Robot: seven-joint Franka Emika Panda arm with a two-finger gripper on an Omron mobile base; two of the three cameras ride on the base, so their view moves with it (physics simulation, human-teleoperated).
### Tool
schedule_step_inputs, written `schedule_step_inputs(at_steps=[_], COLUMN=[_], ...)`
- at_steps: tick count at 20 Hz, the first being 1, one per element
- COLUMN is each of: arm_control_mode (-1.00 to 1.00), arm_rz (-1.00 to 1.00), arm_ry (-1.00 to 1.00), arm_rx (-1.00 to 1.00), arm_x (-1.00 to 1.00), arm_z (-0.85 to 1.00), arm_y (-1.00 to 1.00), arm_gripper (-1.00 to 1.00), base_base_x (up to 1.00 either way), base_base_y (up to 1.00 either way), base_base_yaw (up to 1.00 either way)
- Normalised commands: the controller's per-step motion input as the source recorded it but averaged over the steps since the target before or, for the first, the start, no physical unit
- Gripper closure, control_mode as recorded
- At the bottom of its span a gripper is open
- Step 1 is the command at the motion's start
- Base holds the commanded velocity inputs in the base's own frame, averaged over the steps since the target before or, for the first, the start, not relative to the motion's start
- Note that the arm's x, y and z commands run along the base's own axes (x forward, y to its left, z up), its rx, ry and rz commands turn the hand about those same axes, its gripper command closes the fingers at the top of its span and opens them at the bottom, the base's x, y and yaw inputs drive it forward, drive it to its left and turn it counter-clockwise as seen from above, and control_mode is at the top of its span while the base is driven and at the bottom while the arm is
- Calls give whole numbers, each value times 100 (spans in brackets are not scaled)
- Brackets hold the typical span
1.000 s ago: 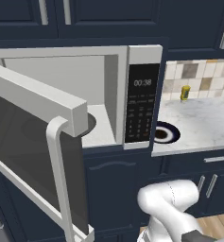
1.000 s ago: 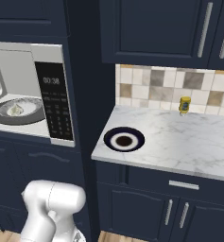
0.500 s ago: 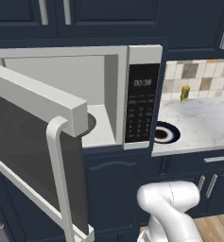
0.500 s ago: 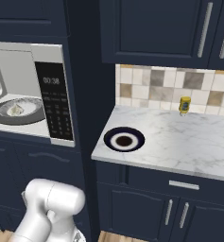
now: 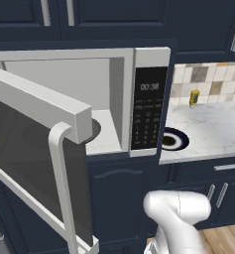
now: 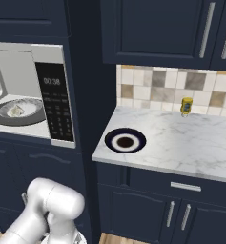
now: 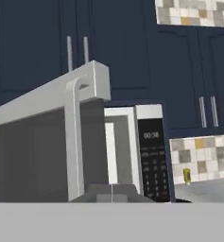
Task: Pick the garlic from the counter and place it in the microwave. Then turn on the microwave.
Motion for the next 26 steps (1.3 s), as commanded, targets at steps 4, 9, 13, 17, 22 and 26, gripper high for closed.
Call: schedule_step_inputs(at_steps=[4, 9, 13, 17, 22, 26], arm_control_mode=[-100, -100, -100, -100, -100, -100], arm_rz=[-27, -29, -29, -28, -27, -26], arm_ry=[-7, -4, -1, -1, 0, 0], arm_rx=[-5, -7, -6, -6, -5, -4], arm_x=[28, 43, 58, 63, 68, 84], arm_z=[-14, -23, -32, -28, -26, -29], arm_y=[62, 30, 23, 29, 27, 15], arm_gripper=[100, 100, 100, 100, 100, 100], base_base_x=[0, 0, 0, 0, 0, 0], base_base_y=[0, 0, 0, 0, 0, 0], base_base_yaw=[0, 0, 0, 0, 0, 0])
